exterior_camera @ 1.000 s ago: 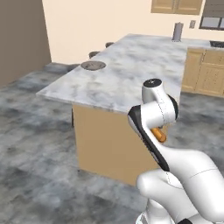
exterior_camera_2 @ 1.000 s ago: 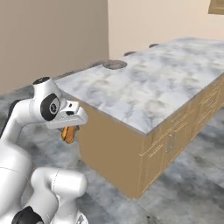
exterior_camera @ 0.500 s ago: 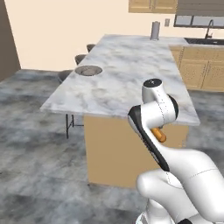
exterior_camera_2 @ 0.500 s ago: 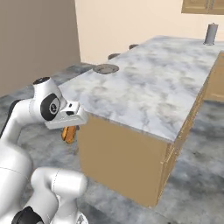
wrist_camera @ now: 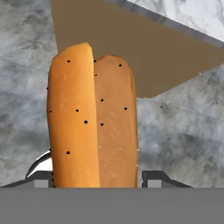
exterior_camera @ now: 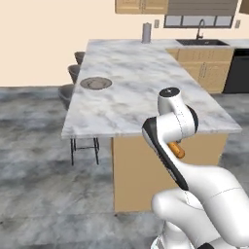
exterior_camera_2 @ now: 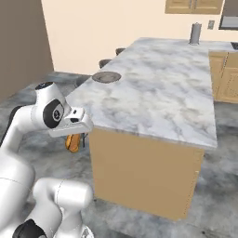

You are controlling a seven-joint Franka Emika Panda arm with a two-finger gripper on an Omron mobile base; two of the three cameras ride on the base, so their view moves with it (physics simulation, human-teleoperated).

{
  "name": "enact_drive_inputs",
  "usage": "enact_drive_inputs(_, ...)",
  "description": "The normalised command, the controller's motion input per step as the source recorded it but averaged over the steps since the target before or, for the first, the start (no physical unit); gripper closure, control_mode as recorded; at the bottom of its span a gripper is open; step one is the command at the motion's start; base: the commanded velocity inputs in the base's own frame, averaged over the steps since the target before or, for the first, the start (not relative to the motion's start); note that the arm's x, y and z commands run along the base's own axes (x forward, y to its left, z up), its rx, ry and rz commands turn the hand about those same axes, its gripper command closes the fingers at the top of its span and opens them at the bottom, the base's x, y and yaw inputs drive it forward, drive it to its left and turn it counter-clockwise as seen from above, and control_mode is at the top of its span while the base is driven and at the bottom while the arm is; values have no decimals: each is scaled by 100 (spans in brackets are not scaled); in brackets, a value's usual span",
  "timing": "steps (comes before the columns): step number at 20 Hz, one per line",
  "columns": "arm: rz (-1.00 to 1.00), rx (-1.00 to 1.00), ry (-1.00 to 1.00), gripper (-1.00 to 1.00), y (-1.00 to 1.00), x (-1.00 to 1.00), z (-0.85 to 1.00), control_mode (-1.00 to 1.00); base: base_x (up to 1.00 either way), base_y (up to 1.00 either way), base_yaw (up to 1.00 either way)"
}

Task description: Move the hot dog bun to the plate on the dining table and place the condiment next to that plate. Then navigate to the fridge and take the sausage and place it on the plate as well.

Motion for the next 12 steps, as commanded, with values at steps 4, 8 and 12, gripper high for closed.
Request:
enact_drive_inputs(4, 0, 0, 0, 100, 0, 0, 0, 100, 0, 100, -40)
enact_drive_inputs(8, 0, 0, 0, 100, 0, 0, 0, 100, 0, 100, -40)
enact_drive_inputs(12, 0, 0, 0, 100, 0, 0, 0, 100, 0, 100, -39)
